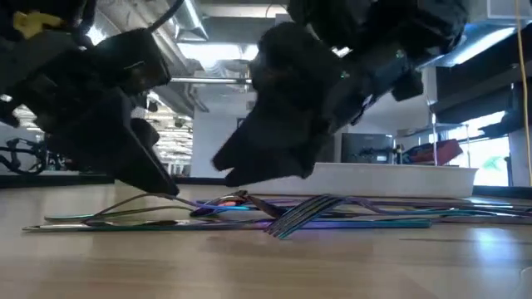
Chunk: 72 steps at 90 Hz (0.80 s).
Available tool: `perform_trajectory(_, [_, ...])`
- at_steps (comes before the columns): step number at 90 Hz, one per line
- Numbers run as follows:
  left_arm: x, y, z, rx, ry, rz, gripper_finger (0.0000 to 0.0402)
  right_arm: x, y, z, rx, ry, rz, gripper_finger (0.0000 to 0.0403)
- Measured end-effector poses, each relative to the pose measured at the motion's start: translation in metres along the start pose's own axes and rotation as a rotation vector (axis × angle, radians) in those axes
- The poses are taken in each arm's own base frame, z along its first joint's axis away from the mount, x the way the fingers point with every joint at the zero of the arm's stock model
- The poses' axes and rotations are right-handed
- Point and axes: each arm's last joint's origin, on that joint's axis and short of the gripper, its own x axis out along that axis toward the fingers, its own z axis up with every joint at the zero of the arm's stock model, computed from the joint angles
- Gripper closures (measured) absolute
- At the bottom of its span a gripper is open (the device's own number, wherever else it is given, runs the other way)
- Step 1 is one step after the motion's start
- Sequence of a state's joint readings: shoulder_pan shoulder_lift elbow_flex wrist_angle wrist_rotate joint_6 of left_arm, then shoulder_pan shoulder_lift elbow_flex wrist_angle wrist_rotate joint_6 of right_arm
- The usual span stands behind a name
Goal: Sort silverware
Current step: Put the blue teaspoon on the white silverware tray
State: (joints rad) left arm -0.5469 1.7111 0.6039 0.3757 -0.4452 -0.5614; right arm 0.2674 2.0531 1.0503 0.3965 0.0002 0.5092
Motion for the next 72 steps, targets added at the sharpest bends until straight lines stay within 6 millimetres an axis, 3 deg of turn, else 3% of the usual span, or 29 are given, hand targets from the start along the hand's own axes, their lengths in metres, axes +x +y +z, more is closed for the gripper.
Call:
perform_trajectory(13, [-0.001, -0.002, -0.001, 0.011, 0.004, -0.007, 0.0247, 0.011, -0.004, -0.008, 0.083, 0.031, -0.012, 0.0217])
perform_trajectory(45, [0.003, 0.002, -0.008, 0.050, 0.049, 0.029, 0.0247, 0.013, -0.005, -0.011, 0.192, 0.044, -0.015, 0.0227])
perform_trajectory(72, [0.004, 0.002, -0.009, 0.051, 0.046, 0.036, 0.0247, 0.012, -0.008, -0.015, 0.240, 0.102, -0.037, 0.0305])
